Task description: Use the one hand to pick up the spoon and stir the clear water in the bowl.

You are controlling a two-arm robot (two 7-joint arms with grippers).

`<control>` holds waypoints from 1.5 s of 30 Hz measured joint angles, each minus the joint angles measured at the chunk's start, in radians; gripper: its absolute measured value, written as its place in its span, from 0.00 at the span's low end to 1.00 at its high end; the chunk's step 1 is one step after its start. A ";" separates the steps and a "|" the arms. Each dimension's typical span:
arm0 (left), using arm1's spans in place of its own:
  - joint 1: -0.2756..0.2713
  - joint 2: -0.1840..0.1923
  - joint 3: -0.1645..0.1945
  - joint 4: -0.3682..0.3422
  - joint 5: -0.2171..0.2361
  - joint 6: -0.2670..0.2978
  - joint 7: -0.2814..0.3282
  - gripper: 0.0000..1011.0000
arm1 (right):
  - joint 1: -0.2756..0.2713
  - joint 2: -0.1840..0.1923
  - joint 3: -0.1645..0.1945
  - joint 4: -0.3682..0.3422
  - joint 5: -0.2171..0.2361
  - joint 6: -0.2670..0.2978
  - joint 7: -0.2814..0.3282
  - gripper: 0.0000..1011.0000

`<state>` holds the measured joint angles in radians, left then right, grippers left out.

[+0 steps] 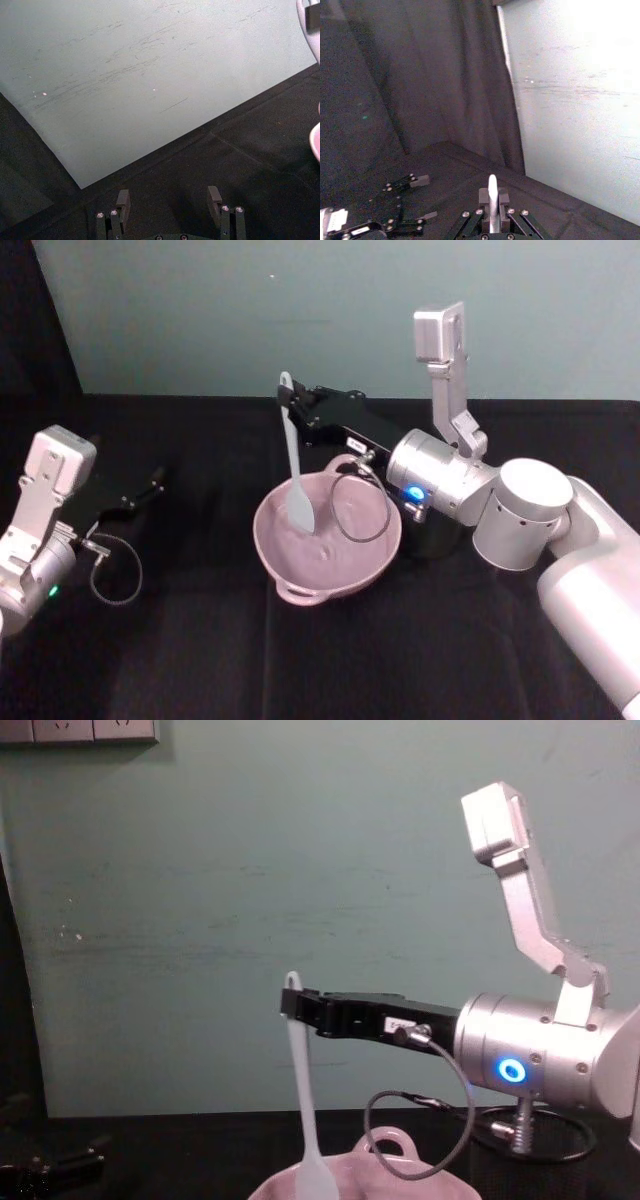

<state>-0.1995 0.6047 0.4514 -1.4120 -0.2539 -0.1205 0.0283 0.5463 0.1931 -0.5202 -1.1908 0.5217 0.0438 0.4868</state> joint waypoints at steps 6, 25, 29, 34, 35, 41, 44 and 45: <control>0.000 0.000 0.000 0.000 0.000 0.000 0.000 1.00 | -0.024 0.030 0.036 -0.023 0.001 -0.002 -0.025 0.11; 0.000 0.000 0.000 0.000 0.000 0.000 0.000 1.00 | -0.177 0.140 0.082 -0.258 -0.002 0.042 -0.074 0.11; 0.000 0.000 0.000 0.000 0.000 0.000 0.000 1.00 | -0.182 0.129 0.059 -0.270 -0.003 0.047 -0.062 0.11; 0.000 0.000 0.000 0.000 0.000 0.000 0.000 1.00 | -0.164 0.101 0.031 -0.247 -0.003 0.047 -0.046 0.11; 0.000 0.000 0.000 0.000 0.000 0.000 0.000 1.00 | -0.154 0.090 0.023 -0.235 -0.004 0.045 -0.041 0.11; 0.000 0.000 0.000 0.000 0.000 0.000 0.000 1.00 | -0.111 0.048 0.000 -0.173 -0.007 0.029 -0.026 0.11; 0.000 0.000 0.000 0.000 0.000 0.000 0.000 1.00 | -0.089 0.026 -0.006 -0.136 -0.007 0.016 -0.021 0.11; 0.000 0.000 0.000 0.000 0.000 0.000 0.000 1.00 | -0.083 0.021 -0.007 -0.127 -0.007 0.012 -0.020 0.11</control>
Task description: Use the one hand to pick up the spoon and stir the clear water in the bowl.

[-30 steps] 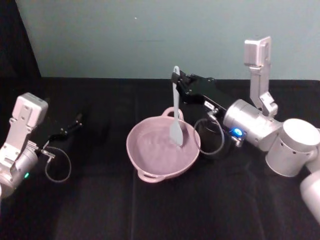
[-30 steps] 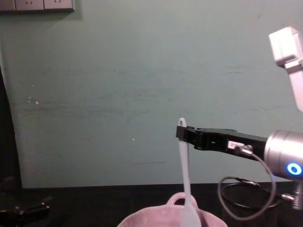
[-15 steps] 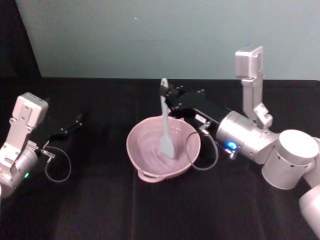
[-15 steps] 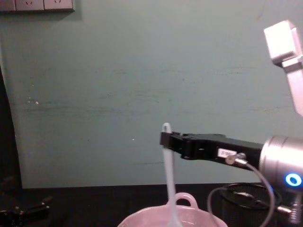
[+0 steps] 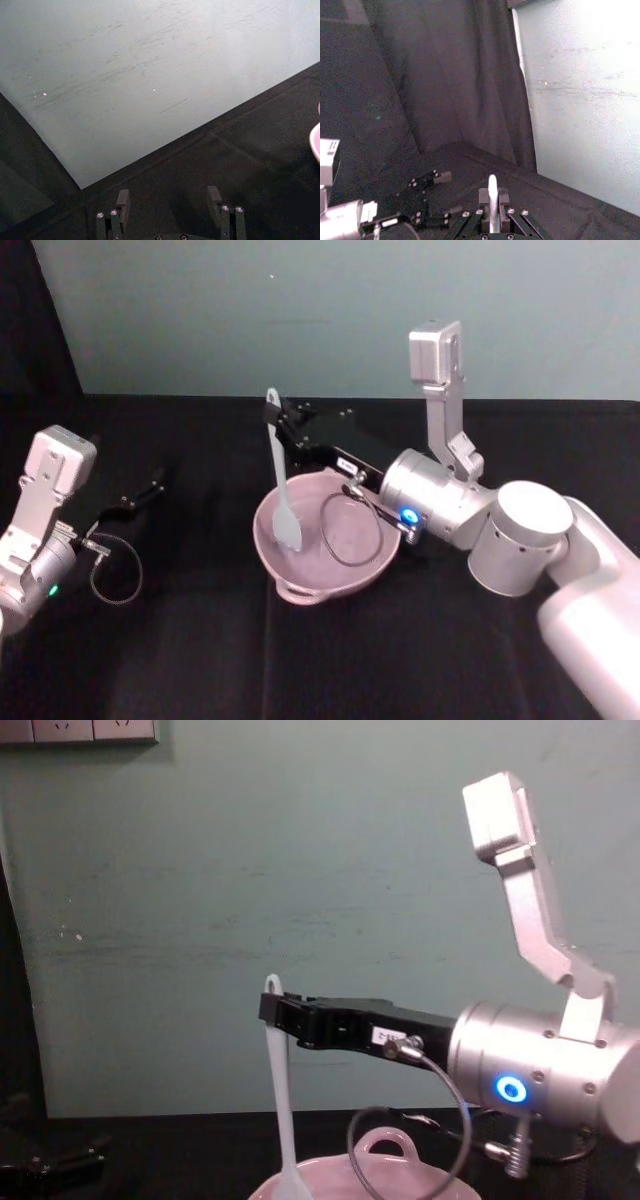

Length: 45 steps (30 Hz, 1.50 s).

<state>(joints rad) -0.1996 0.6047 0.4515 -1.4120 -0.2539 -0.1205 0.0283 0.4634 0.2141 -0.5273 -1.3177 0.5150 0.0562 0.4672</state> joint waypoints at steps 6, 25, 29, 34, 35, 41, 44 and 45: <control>0.000 0.000 0.000 0.000 0.000 0.000 0.000 1.00 | 0.036 -0.026 0.002 0.061 0.000 -0.019 0.004 0.11; 0.000 0.000 0.000 0.000 0.000 0.000 0.000 1.00 | 0.001 0.040 0.099 0.027 -0.003 -0.001 -0.075 0.11; 0.000 0.000 0.000 0.000 0.000 0.000 0.000 1.00 | -0.030 0.064 0.116 -0.018 -0.006 0.023 -0.094 0.11; 0.000 0.000 0.000 0.000 0.000 0.000 0.000 1.00 | -0.069 0.084 0.123 -0.083 -0.007 0.053 -0.106 0.11; 0.000 0.000 0.000 0.000 0.000 0.000 0.000 1.00 | -0.074 0.086 0.123 -0.089 -0.008 0.057 -0.106 0.11; 0.000 0.000 0.000 0.000 0.000 0.000 0.000 1.00 | -0.094 0.082 0.102 -0.126 -0.009 0.073 -0.104 0.11; 0.000 0.000 0.000 0.000 0.000 0.000 0.000 1.00 | -0.092 0.071 0.085 -0.126 -0.009 0.076 -0.092 0.11; 0.000 0.000 0.000 0.000 0.000 0.000 0.000 1.00 | -0.086 0.063 0.075 -0.120 -0.009 0.076 -0.085 0.11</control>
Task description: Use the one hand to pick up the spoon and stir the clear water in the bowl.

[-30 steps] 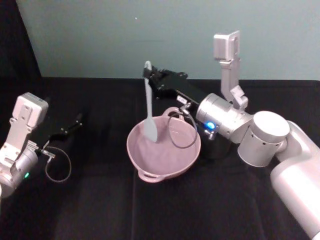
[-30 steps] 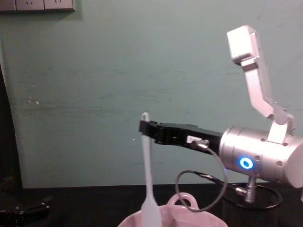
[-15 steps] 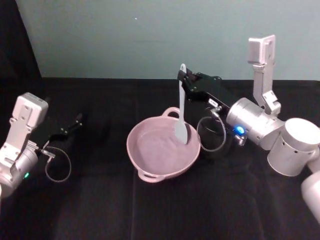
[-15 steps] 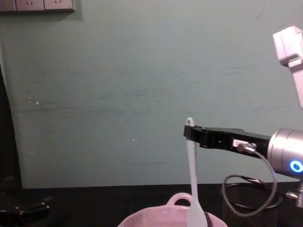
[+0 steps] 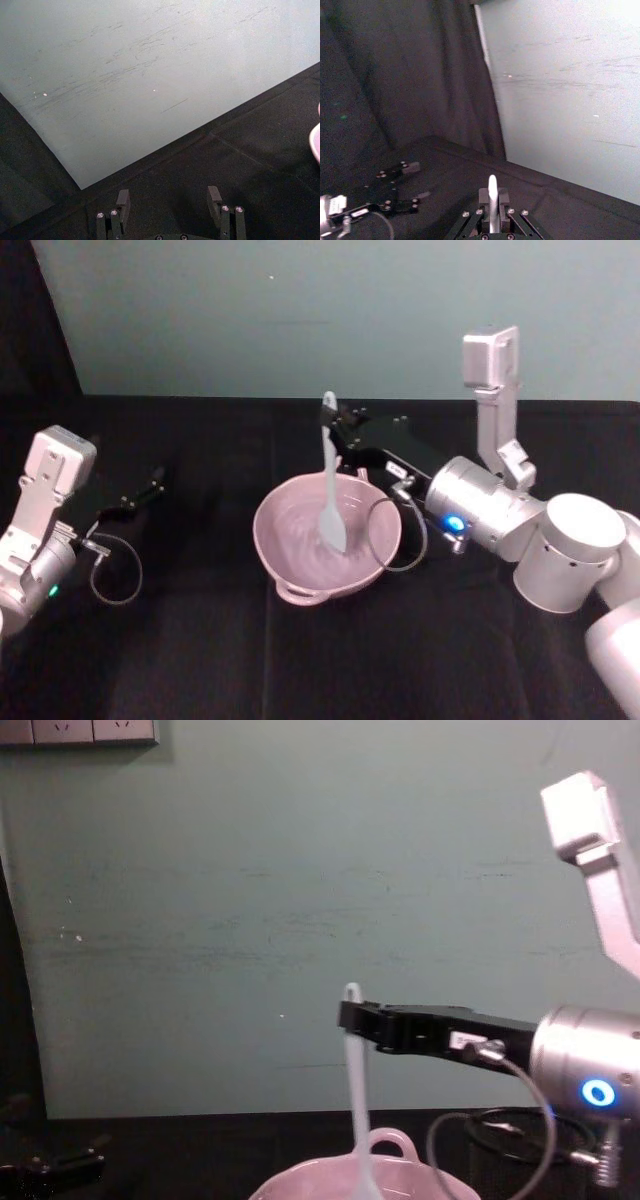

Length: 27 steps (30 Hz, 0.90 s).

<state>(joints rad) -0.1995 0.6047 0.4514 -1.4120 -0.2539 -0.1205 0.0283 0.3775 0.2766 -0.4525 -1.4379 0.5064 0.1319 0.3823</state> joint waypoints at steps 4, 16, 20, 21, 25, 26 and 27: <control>0.000 0.000 0.000 0.000 0.000 0.000 0.000 1.00 | 0.016 -0.016 -0.016 0.021 0.000 -0.001 0.012 0.11; 0.000 0.000 0.000 0.000 0.000 0.000 0.000 1.00 | 0.114 -0.095 -0.067 0.158 -0.006 -0.034 0.051 0.11; 0.000 0.000 0.000 0.000 0.000 0.000 0.000 1.00 | 0.147 -0.117 -0.070 0.213 -0.010 -0.050 0.058 0.11; 0.000 0.000 0.000 0.000 0.000 0.000 0.000 1.00 | 0.151 -0.119 -0.069 0.221 -0.010 -0.053 0.058 0.11; 0.000 0.000 0.000 0.000 0.000 0.000 0.000 1.00 | 0.164 -0.124 -0.060 0.248 -0.011 -0.065 0.058 0.11; 0.000 0.000 0.000 0.000 0.000 0.000 0.000 1.00 | 0.165 -0.124 -0.057 0.251 -0.011 -0.067 0.057 0.11; 0.000 0.000 0.000 0.000 0.000 0.000 0.000 1.00 | 0.166 -0.122 -0.051 0.254 -0.011 -0.070 0.056 0.11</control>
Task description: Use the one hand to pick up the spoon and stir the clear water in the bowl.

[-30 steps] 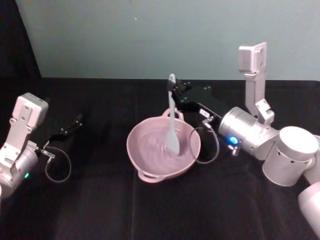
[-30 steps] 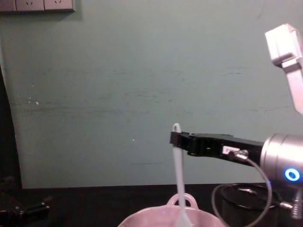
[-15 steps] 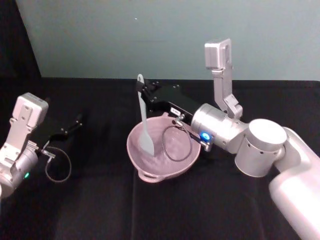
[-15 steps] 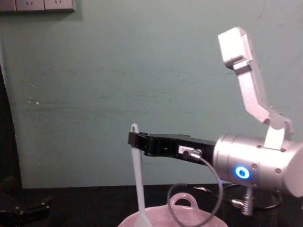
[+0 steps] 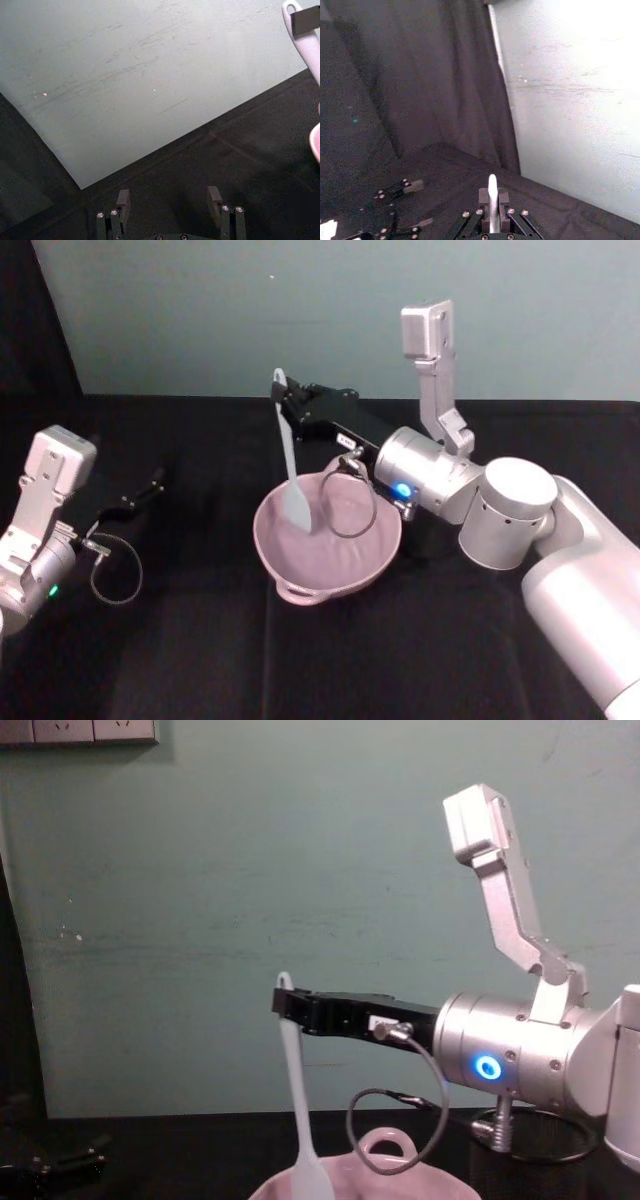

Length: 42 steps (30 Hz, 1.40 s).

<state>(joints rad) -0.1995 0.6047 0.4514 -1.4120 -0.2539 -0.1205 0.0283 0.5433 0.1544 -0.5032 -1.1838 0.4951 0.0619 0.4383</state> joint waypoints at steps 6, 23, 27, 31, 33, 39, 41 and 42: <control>0.000 0.000 0.000 0.000 0.000 0.000 0.000 1.00 | -0.017 0.030 0.033 -0.019 -0.005 -0.002 -0.026 0.11; 0.000 0.000 0.000 0.000 0.000 0.000 0.000 1.00 | -0.142 0.130 0.073 -0.215 -0.008 0.059 -0.059 0.11; 0.000 0.000 0.000 0.000 0.000 0.000 0.000 1.00 | -0.153 0.130 0.058 -0.239 -0.010 0.065 -0.051 0.11; 0.000 0.000 0.000 0.000 0.000 0.000 0.000 1.00 | -0.154 0.120 0.041 -0.247 -0.008 0.067 -0.040 0.11; 0.000 0.000 0.000 0.000 0.000 0.000 0.000 1.00 | -0.150 0.111 0.030 -0.245 -0.005 0.067 -0.032 0.11; 0.000 0.000 0.000 0.000 0.000 0.000 0.000 1.00 | -0.124 0.083 0.008 -0.211 0.001 0.057 -0.015 0.11; 0.000 0.000 0.000 0.000 0.000 0.000 0.000 1.00 | -0.106 0.069 0.001 -0.186 0.002 0.050 -0.011 0.11; 0.000 0.000 0.000 0.000 0.000 0.000 0.000 1.00 | -0.096 0.061 -0.003 -0.173 0.002 0.045 -0.008 0.11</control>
<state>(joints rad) -0.1995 0.6047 0.4514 -1.4120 -0.2539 -0.1205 0.0283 0.4471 0.2155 -0.5066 -1.3570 0.4970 0.1067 0.4298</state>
